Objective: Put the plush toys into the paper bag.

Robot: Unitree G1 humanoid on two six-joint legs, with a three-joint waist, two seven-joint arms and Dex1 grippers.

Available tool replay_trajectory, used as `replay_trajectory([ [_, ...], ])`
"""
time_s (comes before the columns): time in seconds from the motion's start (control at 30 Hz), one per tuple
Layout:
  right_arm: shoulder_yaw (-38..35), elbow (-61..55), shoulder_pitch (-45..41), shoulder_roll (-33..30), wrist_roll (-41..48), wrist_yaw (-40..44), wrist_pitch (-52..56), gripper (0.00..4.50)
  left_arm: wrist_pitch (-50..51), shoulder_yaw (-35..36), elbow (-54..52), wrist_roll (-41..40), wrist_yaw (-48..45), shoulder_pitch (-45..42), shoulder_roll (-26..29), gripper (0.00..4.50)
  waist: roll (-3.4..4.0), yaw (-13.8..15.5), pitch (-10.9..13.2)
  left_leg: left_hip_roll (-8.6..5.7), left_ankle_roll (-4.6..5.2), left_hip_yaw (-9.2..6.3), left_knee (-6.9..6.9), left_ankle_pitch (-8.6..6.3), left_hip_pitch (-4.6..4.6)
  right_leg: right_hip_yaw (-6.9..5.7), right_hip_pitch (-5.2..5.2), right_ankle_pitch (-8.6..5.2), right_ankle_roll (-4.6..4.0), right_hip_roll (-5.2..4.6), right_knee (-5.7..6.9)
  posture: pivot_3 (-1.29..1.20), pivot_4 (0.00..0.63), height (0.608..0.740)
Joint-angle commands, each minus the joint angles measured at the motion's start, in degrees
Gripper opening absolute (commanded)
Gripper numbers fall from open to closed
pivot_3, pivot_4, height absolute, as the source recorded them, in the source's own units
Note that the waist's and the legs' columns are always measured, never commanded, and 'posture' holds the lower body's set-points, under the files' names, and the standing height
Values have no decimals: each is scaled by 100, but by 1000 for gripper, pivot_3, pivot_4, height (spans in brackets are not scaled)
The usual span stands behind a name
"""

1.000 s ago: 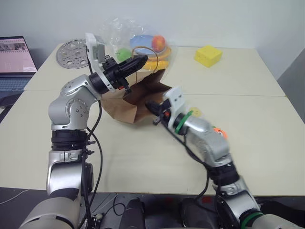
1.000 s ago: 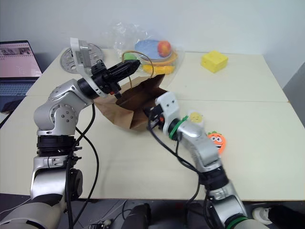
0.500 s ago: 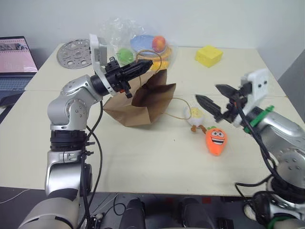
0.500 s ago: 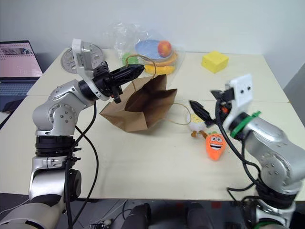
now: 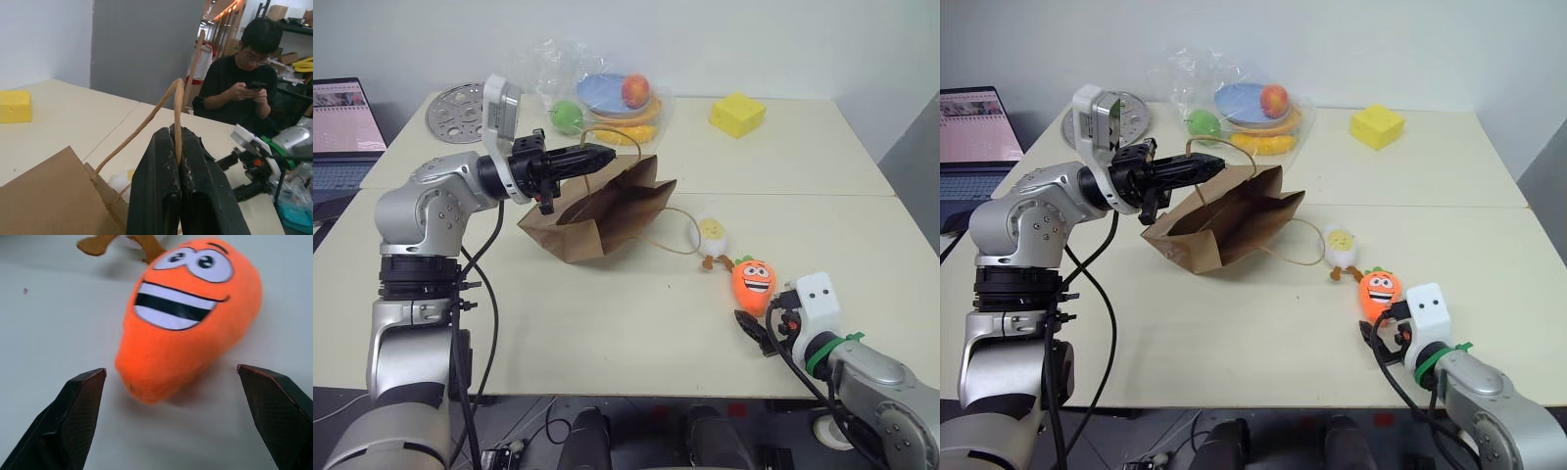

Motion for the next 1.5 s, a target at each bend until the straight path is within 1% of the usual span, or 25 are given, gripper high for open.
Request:
replay_trajectory([
  [0.03, 111, 190, -234, 8, -260, 9, -592, 4485, -56, 208, -187, -64, 72, -32, 34, 0, 1, -2, 0, 0, 0, 0, -1, 0, 0, 0, 0, 0, 0, 0, 0, 0, 150, 740],
  [0.07, 159, 245, -254, -32, -309, 55, -705, 4485, -58, 216, -206, -67, 86, -16, 41, 0, 0, 2, 0, 0, 0, 0, -2, 0, 0, 0, -1, 0, 0, 0, 0, 0, 150, 740],
  [0.17, 151, 346, -268, -35, -322, 189, -959, 3896, -69, 273, -299, -79, 172, 56, 47, 0, 0, 12, 0, 0, 0, -3, -3, 0, 0, -2, -1, 0, 0, 0, 0, 0, 150, 740],
  [0.43, 93, 372, -109, -257, -423, 391, -1242, 986, -78, 293, -435, -85, 240, 176, 47, 0, 0, 18, 0, 0, 0, -1, -3, 0, -2, -1, -1, 0, 0, 0, -2, 0, 150, 740],
  [0.53, -108, 377, -89, -430, -547, 443, -1487, 84, -88, 293, -441, -85, 281, 183, 27, 0, 0, 21, 0, 0, 0, -1, -1, 0, -2, -2, 0, 0, 0, 0, -1, 0, 150, 740],
  [0.6, -274, 383, -192, -525, -550, 528, -1631, 22, -89, 288, -426, -83, 283, 165, 23, 0, 0, 22, 0, 0, 0, -1, 0, 0, -1, -2, 0, 0, -1, 0, 0, 0, 150, 740],
  [0.63, -447, 366, -357, -617, -402, 707, -1696, 22, -73, 285, -429, -93, 272, 165, 29, 0, 0, 20, 0, 0, 0, -2, 0, 0, -1, -2, 1, 0, -1, 0, 0, 0, 150, 740],
  [0.7, -788, 306, -708, -842, 202, 1327, -1782, 22, -52, 276, -425, -103, 240, 169, 41, 0, 1, 6, 0, 0, 0, 0, 1, 0, -1, -1, 1, 0, -1, 0, 0, 0, 150, 740],
  [0.73, -867, 306, -792, -903, 369, 1492, -1793, 22, -52, 271, -414, -102, 231, 166, 42, 0, 0, 3, 0, 0, 0, 2, 2, 0, -1, 0, 1, 0, -1, 0, 0, 0, 150, 740],
  [0.77, -1104, 346, -1023, -1050, 956, 1806, -1588, 22, -66, 266, -387, -92, 230, 148, 34, 0, 0, 7, 0, 0, 0, 1, 2, 0, 1, 0, 2, 1, -1, 0, 1, 0, 150, 740],
  [0.83, -1326, 468, -1364, -1490, 1681, 2410, -1328, 22, -100, 252, -331, -72, 223, 107, 9, 0, 2, 17, 1, 1, 0, -4, 0, 0, 3, -5, 8, 0, -1, 1, 0, 0, 150, 740],
  [0.9, -1268, 686, -1807, -1753, 2065, 2597, -1183, 22, -120, 229, -295, -60, 214, 70, -23, 0, -1, 22, 1, 1, 0, -4, 0, 0, 3, -6, 12, 1, -1, 0, -4, 0, 150, 740],
  [0.97, -916, 967, -2541, -1673, 2348, 2460, -1032, 22, -141, 203, -277, -56, 210, 32, -71, 0, -1, 11, 1, 1, 0, -4, 1, 0, 3, -6, 12, 1, -1, 0, -4, 0, 150, 740],
  [1.03, -329, 1155, -3070, -1597, 2179, 2439, -1067, 22, -174, 192, -241, -43, 223, -14, -132, 0, -1, -4, 2, 1, 1, -2, 4, 1, 3, -3, 10, 1, -2, 0, -1, 0, 150, 740],
  [1.1, 154, 1395, -3494, -1338, 1989, 2247, -1093, 22, -181, 196, -219, -33, 231, -53, -174, 0, -1, -5, 1, 1, 3, -6, 3, 2, 4, -8, 9, 1, -2, 1, 0, 0, 150, 740],
  [1.17, 484, 1594, -3773, -1144, 1860, 2145, -1121, 22, -189, 185, -216, -16, 230, -78, -200, 0, -1, -2, 2, 2, 3, -5, 2, 2, 3, -6, 6, 1, -2, 2, 1, 0, 150, 740],
  [1.27, 689, 1696, -3906, -1079, 1814, 2194, -1127, 22, -226, 170, -205, 19, 214, -95, -213, 0, -1, 32, 2, 1, 3, -5, 2, 2, -8, -8, -2, 1, -1, 0, -2, 0, 150, 740],
  [1.4, 1587, 2446, -4337, -609, 980, 1896, -1375, 22, -210, 164, -250, -32, 266, -194, -294, 0, -1, 19, 2, 1, 3, -9, 1, 2, -12, -15, -6, 1, -1, 0, -3, 0, 150, 740],
  [1.5, 2007, 2791, -4614, -299, 510, 1809, -1573, 22, -132, 177, -273, -79, 290, -222, -346, 0, -1, 6, 2, 2, 3, -10, 2, 2, -10, -14, -9, 1, -2, 1, 5, 0, 150, 740],
])
